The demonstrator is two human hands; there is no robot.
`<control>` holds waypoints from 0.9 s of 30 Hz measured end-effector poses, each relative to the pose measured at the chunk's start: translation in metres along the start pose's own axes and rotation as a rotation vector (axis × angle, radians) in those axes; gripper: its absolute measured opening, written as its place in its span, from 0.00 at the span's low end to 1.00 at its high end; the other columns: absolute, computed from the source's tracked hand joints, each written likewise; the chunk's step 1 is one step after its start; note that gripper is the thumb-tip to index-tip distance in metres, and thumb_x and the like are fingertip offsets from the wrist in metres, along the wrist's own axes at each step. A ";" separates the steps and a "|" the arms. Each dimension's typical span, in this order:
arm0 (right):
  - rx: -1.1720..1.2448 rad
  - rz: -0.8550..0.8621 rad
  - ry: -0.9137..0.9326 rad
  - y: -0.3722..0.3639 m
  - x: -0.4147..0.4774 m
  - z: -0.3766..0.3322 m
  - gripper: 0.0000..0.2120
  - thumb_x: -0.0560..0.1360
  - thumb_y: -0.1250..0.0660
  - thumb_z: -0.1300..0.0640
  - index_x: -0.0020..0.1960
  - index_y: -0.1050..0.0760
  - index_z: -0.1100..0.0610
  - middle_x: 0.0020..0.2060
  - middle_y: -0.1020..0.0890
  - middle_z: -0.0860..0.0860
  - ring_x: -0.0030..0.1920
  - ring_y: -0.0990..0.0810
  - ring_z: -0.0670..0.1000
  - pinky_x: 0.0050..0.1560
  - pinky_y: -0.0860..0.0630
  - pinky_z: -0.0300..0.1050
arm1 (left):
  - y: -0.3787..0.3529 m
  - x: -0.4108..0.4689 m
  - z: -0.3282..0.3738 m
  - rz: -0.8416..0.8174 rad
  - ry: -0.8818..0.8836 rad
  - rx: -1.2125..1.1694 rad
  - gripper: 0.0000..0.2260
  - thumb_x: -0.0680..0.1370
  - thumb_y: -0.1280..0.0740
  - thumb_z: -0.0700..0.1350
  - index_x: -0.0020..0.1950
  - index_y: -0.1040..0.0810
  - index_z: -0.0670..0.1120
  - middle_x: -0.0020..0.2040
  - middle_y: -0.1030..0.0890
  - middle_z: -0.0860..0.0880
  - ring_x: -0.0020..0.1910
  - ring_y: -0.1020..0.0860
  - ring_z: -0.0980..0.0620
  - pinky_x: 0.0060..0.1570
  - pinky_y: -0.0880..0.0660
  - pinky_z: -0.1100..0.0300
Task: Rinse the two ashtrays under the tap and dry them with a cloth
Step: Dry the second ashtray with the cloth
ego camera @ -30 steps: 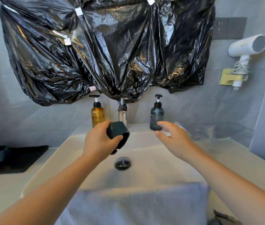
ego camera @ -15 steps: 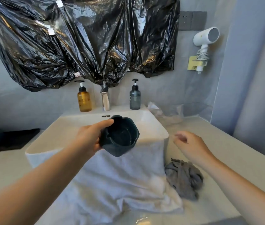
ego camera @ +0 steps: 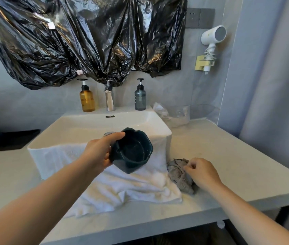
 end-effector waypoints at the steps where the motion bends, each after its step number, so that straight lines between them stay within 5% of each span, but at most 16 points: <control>1: 0.052 0.047 0.018 0.006 0.002 -0.004 0.10 0.76 0.33 0.55 0.37 0.23 0.55 0.34 0.21 0.48 0.38 0.22 0.52 0.39 0.27 0.47 | 0.000 -0.001 0.002 -0.003 -0.005 0.006 0.18 0.71 0.25 0.45 0.57 0.22 0.39 0.53 0.18 0.39 0.50 0.19 0.42 0.37 0.22 0.55; 7: 0.495 0.264 0.094 0.075 0.021 -0.059 0.10 0.79 0.38 0.56 0.44 0.23 0.61 0.38 0.22 0.52 0.42 0.25 0.53 0.42 0.32 0.45 | 0.006 0.006 0.020 0.011 -0.020 0.016 0.19 0.71 0.26 0.46 0.58 0.23 0.39 0.54 0.18 0.39 0.52 0.19 0.41 0.37 0.21 0.55; 12: 0.800 0.308 0.128 0.112 0.056 -0.116 0.08 0.78 0.37 0.52 0.42 0.24 0.51 0.43 0.19 0.50 0.48 0.21 0.53 0.53 0.24 0.53 | 0.011 0.026 0.046 0.046 -0.019 -0.001 0.20 0.71 0.26 0.48 0.59 0.24 0.40 0.55 0.19 0.40 0.52 0.20 0.41 0.34 0.22 0.56; 23: 0.912 0.305 0.365 0.151 0.142 -0.236 0.07 0.72 0.37 0.46 0.41 0.23 0.47 0.45 0.19 0.51 0.49 0.21 0.53 0.53 0.24 0.55 | 0.032 0.098 0.109 0.114 -0.083 -0.078 0.18 0.72 0.27 0.47 0.57 0.24 0.39 0.55 0.19 0.38 0.49 0.19 0.43 0.30 0.23 0.57; 27: 0.798 0.337 0.444 0.133 0.156 -0.250 0.05 0.79 0.38 0.55 0.46 0.25 0.53 0.42 0.21 0.47 0.44 0.24 0.45 0.46 0.27 0.41 | 0.041 0.126 0.113 0.157 -0.092 -0.110 0.21 0.72 0.26 0.47 0.59 0.26 0.39 0.57 0.20 0.39 0.55 0.21 0.41 0.35 0.24 0.56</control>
Point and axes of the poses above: each hand's wrist, its own x-axis towards the middle knuckle, its own y-axis out of the back of the hand, z = x × y, the point moved 8 cm from there along x, towards the middle knuckle
